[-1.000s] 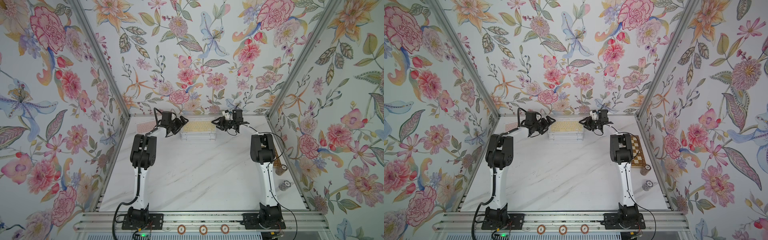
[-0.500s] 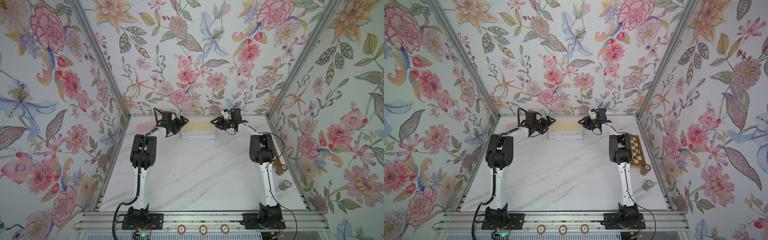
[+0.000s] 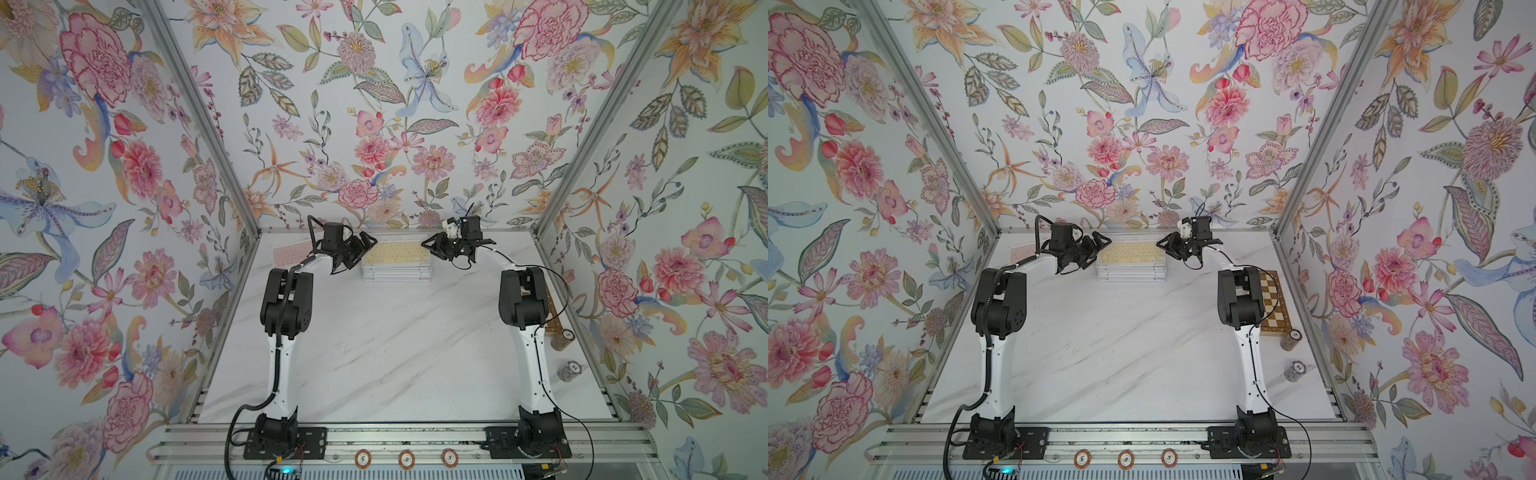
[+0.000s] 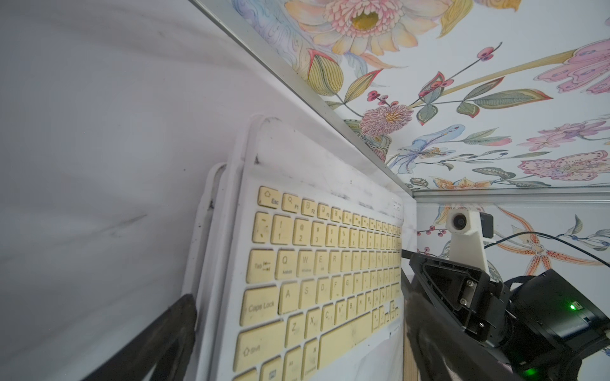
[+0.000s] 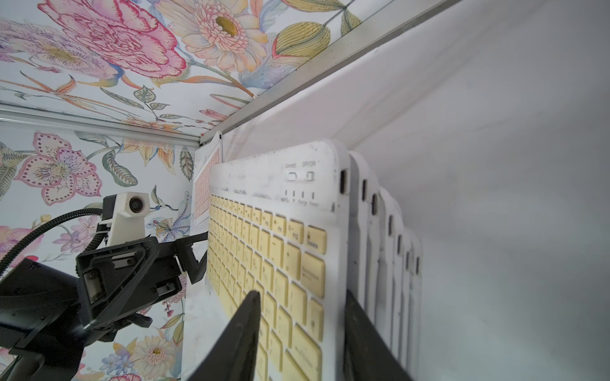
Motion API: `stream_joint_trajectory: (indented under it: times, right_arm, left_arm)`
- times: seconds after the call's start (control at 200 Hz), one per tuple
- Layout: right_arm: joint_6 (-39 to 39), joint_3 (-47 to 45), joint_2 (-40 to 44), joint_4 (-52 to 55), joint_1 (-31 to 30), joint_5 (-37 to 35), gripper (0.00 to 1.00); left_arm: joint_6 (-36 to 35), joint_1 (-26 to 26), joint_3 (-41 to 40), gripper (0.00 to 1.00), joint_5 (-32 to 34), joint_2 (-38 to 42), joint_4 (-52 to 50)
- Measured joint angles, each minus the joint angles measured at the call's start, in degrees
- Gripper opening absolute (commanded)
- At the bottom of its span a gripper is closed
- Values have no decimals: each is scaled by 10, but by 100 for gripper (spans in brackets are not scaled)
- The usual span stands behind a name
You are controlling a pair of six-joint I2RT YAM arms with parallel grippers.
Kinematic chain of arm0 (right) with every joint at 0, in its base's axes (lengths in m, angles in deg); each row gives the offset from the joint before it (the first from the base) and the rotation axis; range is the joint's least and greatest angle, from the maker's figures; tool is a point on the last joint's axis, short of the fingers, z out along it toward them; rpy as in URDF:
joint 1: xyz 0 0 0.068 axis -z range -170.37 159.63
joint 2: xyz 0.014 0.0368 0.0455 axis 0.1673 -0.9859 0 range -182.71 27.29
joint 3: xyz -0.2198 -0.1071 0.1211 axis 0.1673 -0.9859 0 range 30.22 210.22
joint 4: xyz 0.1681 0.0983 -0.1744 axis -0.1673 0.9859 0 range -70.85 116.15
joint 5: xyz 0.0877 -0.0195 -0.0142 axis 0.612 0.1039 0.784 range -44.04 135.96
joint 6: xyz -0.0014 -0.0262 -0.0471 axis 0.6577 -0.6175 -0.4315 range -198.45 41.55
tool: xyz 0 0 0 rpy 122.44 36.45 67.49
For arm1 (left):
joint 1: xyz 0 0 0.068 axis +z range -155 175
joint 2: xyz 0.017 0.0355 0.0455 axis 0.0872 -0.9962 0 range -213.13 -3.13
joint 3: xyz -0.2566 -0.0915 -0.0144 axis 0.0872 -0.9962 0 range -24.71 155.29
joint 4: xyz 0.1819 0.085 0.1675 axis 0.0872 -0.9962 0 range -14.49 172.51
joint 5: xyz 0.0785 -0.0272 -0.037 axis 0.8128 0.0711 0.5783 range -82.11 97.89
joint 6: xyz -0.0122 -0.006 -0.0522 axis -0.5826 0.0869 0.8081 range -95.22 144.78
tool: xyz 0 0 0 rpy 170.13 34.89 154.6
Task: Stack the numeric keypads
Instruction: Place the numeric keypad at the numeric keypad.
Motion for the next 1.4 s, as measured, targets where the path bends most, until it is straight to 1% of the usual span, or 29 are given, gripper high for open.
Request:
stream_joint_trajectory:
  times: [0.515,0.616,0.771,0.831,1.001,1.096,1.141,1.231,1.331,1.401]
  right_arm:
    - [-3,-18,17,9,-2,-31,42]
    - [-7,-18,17,17,-2,-40,46]
    - [-17,-18,17,34,-2,-50,47]
    - [-20,-18,17,38,-1,-54,51]
    - [-34,-28,38,46,4,-59,72]
    - [-41,-43,70,50,6,-60,88]
    - [-39,-54,90,50,6,-63,100]
    - [-49,-81,136,48,6,-66,99]
    - [-57,-133,196,40,-2,-73,99]
    - [-63,-185,241,23,-15,-78,99]
  left_arm:
    - [0,0,0,99,0,0,0]
    - [0,0,-1,99,0,0,0]
    - [0,0,-2,99,0,0,0]
    - [0,0,-2,99,0,0,0]
    - [-29,1,0,99,4,3,-36]
    - [-64,6,13,99,19,12,-89]
    - [-87,9,28,99,33,16,-120]
    - [-139,18,83,99,69,19,-196]
    - [-206,32,179,99,136,19,-293]
    - [-247,43,241,99,184,19,-339]
